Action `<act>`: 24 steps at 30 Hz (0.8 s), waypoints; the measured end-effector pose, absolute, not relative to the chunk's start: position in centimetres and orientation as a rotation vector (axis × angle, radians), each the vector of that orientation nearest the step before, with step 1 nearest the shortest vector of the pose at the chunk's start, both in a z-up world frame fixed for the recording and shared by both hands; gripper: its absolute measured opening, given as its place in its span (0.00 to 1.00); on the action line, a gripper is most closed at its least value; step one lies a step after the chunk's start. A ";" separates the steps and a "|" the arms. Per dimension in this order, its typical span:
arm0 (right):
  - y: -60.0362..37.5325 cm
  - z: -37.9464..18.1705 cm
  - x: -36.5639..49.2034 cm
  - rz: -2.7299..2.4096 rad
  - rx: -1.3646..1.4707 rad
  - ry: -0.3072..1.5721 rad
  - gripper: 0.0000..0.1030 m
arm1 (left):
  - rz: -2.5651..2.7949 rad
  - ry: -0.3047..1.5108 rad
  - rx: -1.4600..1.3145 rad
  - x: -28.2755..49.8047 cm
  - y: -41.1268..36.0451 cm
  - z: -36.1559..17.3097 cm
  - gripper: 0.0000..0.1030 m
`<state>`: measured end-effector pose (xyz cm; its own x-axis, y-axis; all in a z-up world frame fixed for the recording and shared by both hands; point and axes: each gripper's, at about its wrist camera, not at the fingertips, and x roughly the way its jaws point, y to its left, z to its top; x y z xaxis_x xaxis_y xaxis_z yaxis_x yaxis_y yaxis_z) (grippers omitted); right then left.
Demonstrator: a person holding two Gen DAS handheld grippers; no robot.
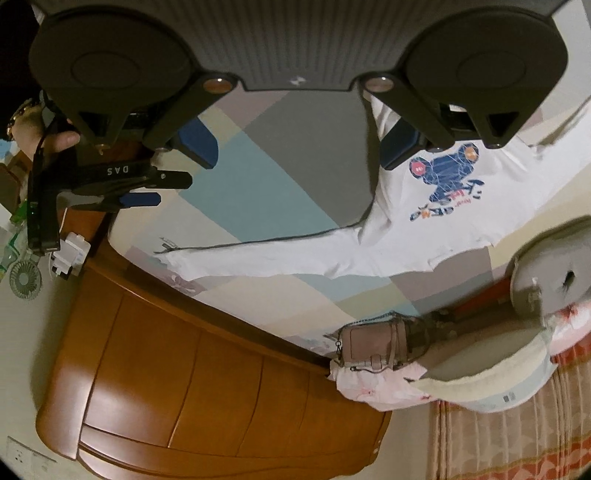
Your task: Fold clothes
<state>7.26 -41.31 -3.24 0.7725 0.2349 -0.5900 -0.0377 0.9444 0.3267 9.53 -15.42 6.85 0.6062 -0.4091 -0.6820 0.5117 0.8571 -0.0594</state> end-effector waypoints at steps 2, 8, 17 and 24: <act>-41.1 -3.2 7.1 0.148 0.305 0.680 0.96 | -0.540 0.754 0.139 9.5 -15.4 6.5 0.91; -40.4 -2.5 6.3 0.146 0.303 0.674 0.96 | -0.550 0.762 0.133 8.4 -15.2 6.2 0.91; -37.9 -2.7 7.1 0.189 0.256 0.705 0.96 | -0.487 0.760 0.141 6.2 -15.3 6.4 0.91; -36.9 -2.7 5.3 0.231 0.245 0.698 0.96 | -0.425 0.733 0.079 7.0 -14.7 6.9 0.91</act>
<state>5.35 -36.88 -2.73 0.7431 0.2899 -0.6031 -0.1272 0.9461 0.2980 7.01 -14.67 6.87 0.6621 -0.3484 -0.6636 0.4026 0.9121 -0.0772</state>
